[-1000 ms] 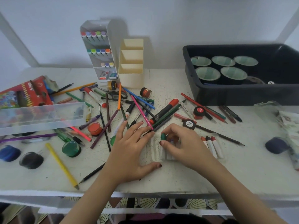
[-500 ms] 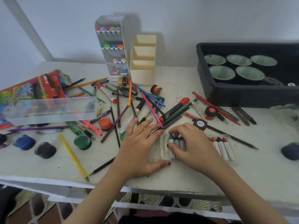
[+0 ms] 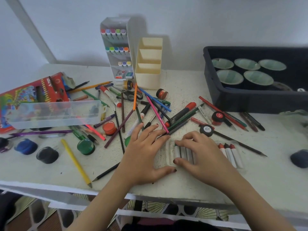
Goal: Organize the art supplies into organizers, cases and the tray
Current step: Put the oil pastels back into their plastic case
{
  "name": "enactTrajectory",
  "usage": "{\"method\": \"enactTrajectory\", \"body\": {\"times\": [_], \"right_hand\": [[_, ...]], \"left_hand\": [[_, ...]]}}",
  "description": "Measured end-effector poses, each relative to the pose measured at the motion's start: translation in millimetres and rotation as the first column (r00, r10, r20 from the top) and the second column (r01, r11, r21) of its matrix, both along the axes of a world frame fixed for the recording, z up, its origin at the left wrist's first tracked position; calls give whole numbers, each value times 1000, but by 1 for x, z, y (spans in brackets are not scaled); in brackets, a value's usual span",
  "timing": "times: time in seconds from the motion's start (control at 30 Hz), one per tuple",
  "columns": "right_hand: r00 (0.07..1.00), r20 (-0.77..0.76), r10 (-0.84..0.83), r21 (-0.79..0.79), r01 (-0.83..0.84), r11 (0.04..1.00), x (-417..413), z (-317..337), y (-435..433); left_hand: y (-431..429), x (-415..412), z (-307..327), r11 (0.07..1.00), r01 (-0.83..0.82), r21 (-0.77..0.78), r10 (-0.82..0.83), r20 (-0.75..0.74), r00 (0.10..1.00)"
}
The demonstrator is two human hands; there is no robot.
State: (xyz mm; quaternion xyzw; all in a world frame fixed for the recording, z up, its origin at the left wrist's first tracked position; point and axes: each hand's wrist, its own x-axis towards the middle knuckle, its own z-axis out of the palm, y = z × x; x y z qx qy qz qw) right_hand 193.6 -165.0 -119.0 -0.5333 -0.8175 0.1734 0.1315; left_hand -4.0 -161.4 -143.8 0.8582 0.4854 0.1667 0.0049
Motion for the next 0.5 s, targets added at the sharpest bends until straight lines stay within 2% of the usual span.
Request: {"method": "enactTrajectory", "body": {"times": [0.23, 0.37, 0.5], "right_hand": [[1000, -14, 25, 26, -24, 999, 0, -1, -5], [990, -139, 19, 24, -16, 1000, 14, 2, -9], [971, -222, -89, 77, 108, 991, 44, 6, -18]], "left_hand": [[-2, -4, -2, 999, 13, -41, -13, -17, 1000], [-2, -2, -2, 998, -30, 54, 30, 5, 1000], [3, 3, 1, 990, -43, 138, 40, 22, 999]]}}
